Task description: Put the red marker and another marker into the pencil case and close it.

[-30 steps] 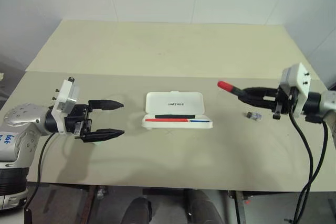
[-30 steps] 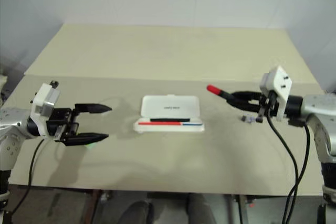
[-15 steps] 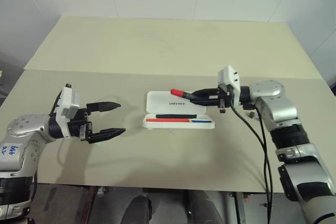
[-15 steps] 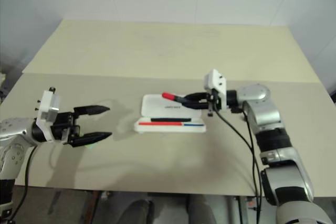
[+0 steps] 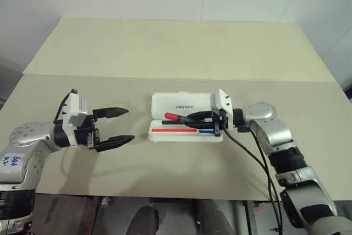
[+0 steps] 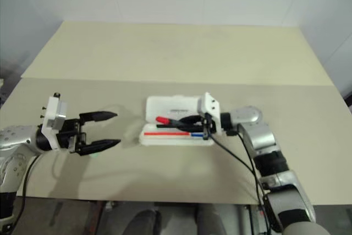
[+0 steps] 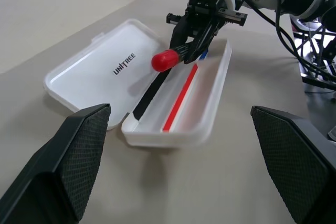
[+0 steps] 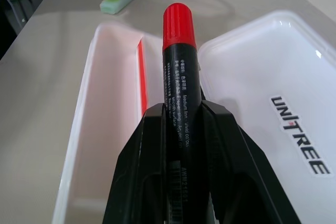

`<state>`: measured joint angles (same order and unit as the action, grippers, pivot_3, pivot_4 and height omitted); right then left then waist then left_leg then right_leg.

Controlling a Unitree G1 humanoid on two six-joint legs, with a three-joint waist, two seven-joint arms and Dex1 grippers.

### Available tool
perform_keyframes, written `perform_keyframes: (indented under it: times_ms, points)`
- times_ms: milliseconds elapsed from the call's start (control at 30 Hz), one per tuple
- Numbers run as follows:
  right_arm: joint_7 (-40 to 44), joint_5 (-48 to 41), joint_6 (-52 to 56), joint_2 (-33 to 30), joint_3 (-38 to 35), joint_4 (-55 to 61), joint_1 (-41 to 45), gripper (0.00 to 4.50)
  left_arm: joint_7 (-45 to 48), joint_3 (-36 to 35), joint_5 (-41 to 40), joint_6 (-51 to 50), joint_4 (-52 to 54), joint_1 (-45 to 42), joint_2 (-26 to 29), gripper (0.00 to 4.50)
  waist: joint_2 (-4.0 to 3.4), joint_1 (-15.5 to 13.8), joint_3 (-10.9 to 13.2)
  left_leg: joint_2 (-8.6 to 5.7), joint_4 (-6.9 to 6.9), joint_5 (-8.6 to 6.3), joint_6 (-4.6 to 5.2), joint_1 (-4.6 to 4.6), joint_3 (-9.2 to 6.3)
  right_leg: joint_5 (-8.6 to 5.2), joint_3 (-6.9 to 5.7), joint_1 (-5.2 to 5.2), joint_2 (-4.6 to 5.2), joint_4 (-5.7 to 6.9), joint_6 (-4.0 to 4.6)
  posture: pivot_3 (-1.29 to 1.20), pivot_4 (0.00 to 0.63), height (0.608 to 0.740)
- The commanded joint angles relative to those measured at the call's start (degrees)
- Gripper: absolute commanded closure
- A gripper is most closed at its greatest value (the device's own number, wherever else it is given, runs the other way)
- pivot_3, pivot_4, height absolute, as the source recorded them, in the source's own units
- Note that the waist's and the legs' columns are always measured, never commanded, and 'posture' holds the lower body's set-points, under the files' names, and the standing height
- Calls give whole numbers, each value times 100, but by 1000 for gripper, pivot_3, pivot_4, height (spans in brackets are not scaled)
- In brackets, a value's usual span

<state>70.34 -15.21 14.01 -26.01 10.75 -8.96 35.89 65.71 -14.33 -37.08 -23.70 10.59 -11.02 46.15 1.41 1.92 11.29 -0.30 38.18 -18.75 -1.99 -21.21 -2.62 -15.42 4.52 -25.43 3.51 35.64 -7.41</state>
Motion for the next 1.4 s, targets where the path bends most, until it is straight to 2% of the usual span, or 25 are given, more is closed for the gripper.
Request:
perform_keyframes:
  times_ms: [33, 333, 967, 1300, 1333, 1400]
  points:
    - [-220, -166, 190, 67, -79, 506, -135, 3909, -24, 30, -11, 30, 136, -16, -20, 0, 0, -1, 0, 0, 1, 1, -1, 1, 0, 0, -2, 0, -2, -1, 1, 0, 150, 740]
    - [-507, -32, 172, 79, 19, 698, -364, 3909, -48, 269, 67, 91, 55, -176, -140, 0, 0, -3, 0, -2, 3, 6, -9, 3, 3, 1, -4, 0, -2, 5, 5, 0, 150, 740]
    - [-216, 957, -1468, -111, 560, -197, -245, 3909, 42, 347, 319, 388, 125, 62, -89, 0, 1, 5, -1, -3, 3, 6, -9, 4, 9, 0, -4, 0, -2, 4, 5, 0, 150, 740]
    - [-354, 1095, -1476, -63, 571, -333, -162, 3909, 39, 365, 343, 427, 83, 30, -150, 0, 4, 1, -2, -3, 11, 10, -13, 8, 8, 2, -6, 3, -3, 19, 9, 0, 150, 740]
    - [-365, 1102, -1497, -59, 568, -343, -153, 3183, 41, 372, 347, 432, 74, 22, -154, 0, 4, 1, -2, -3, 11, 10, -13, 9, 8, 3, -6, 3, -3, 20, 9, 0, 150, 740]
    - [-396, 1110, -1534, -43, 562, -363, -130, 2554, 49, 385, 358, 444, 58, 11, -159, 0, 4, 4, -2, -3, 12, 11, -13, 10, 8, 3, -6, 3, -3, 21, 11, 0, 150, 740]
